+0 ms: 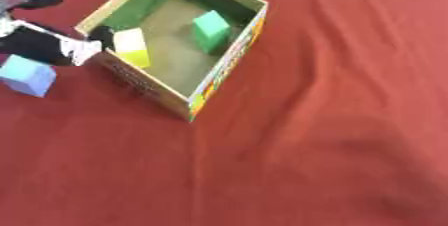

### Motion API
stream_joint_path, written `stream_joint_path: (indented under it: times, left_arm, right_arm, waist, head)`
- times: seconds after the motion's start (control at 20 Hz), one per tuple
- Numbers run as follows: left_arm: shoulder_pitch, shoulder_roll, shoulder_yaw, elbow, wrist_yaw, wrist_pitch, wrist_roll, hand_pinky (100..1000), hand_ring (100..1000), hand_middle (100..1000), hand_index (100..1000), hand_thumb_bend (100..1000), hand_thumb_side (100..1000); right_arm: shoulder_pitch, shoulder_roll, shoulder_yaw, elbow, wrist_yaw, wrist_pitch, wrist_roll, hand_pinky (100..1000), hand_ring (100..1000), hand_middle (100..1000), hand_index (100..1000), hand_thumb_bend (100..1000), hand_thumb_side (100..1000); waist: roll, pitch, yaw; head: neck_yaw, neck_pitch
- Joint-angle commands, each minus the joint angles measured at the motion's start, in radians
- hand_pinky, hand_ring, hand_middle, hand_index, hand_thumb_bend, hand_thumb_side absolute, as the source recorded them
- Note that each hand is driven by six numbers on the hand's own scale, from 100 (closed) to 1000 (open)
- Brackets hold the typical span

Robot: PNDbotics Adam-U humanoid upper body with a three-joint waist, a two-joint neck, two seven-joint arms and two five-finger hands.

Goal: Pick up objects on the table and place them in the box.

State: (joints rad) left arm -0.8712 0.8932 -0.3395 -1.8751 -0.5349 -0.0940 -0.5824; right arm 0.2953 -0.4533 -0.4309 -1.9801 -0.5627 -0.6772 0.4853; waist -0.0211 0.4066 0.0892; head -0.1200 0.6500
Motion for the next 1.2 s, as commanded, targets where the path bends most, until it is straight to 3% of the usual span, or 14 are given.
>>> stream_joint_path:
  times: [0.05, 0.1, 0.15, 0.4, 0.55, 0.65, 1.0, 1.2]
  left_arm:
    - [0.020, 0.078, 0.037, -0.060, 0.022, -0.017, -0.029, 966, 984, 857, 957, 178, 397]
    - [0.030, 0.087, 0.040, -0.070, 0.024, -0.023, -0.037, 966, 984, 856, 957, 223, 343]
    - [0.038, 0.093, 0.043, -0.076, 0.026, -0.030, -0.045, 966, 985, 858, 957, 181, 404]
    - [0.062, 0.112, 0.046, -0.077, 0.024, -0.073, -0.087, 971, 993, 870, 966, 242, 397]
    - [0.071, 0.121, 0.052, -0.064, 0.006, -0.097, -0.099, 972, 997, 876, 971, 347, 269]
    - [0.074, 0.123, 0.058, -0.048, -0.014, -0.104, -0.094, 970, 997, 880, 972, 397, 232]
    - [0.072, 0.115, 0.063, 0.044, -0.113, -0.093, -0.034, 991, 1000, 918, 995, 596, 318]
    - [0.068, 0.101, 0.064, 0.107, -0.150, -0.065, 0.015, 993, 1000, 911, 991, 557, 326]
  right_arm:
    - [0.012, -0.016, -0.009, -0.020, 0.000, -0.189, 0.170, 1000, 1000, 538, 747, 100, 470]
    - [0.015, -0.016, -0.008, -0.020, -0.002, -0.192, 0.169, 1000, 1000, 538, 747, 100, 476]
    - [0.017, -0.015, -0.008, -0.020, -0.004, -0.195, 0.168, 1000, 1000, 538, 747, 100, 470]
    - [0.027, -0.011, -0.005, -0.020, -0.009, -0.206, 0.169, 1000, 1000, 538, 748, 100, 470]
    - [0.031, -0.005, -0.005, -0.020, -0.007, -0.207, 0.171, 1000, 1000, 537, 748, 100, 470]
    - [0.032, -0.001, -0.004, -0.020, -0.004, -0.205, 0.172, 1000, 1000, 537, 747, 100, 470]
    - [0.031, 0.009, -0.002, -0.020, 0.006, -0.207, 0.178, 1000, 1000, 535, 747, 100, 470]
    - [0.032, 0.018, 0.000, -0.020, 0.015, -0.210, 0.180, 1000, 1000, 534, 747, 100, 470]
  waist:
    - [-0.015, -0.040, 0.003]
    - [-0.019, -0.042, 0.004]
    - [-0.023, -0.044, 0.005]
    - [-0.038, -0.050, 0.008]
    - [-0.041, -0.049, 0.008]
    - [-0.043, -0.048, 0.008]
    - [-0.047, -0.036, -0.002]
    - [-0.050, -0.028, -0.008]
  head:
    - [-0.006, 0.004]
    - [-0.008, 0.005]
    - [-0.010, 0.005]
    - [-0.005, 0.006]
    - [-0.001, 0.003]
    - [-0.002, 0.000]
    - [0.000, -0.015]
    - [0.003, -0.026]
